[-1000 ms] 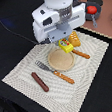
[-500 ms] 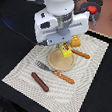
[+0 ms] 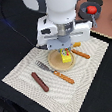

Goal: Interact with the objects in diverse but meaningful ways.

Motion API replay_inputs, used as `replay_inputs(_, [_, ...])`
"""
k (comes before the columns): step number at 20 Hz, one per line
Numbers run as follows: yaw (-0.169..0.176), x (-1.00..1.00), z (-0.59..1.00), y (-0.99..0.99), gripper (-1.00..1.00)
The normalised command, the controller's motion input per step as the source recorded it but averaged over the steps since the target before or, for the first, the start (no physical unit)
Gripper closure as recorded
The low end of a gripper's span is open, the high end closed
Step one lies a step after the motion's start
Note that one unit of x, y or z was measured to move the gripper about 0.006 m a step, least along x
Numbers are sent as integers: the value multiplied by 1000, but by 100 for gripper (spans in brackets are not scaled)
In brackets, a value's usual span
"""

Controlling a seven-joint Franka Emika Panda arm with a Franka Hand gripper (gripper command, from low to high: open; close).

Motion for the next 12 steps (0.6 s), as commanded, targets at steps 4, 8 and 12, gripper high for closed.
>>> replay_inputs(4, [-19, 262, 469, 145, -100])
replay_inputs(8, [-47, 351, 961, 255, -100])
replay_inputs(12, [-45, 404, 1000, 224, -100])
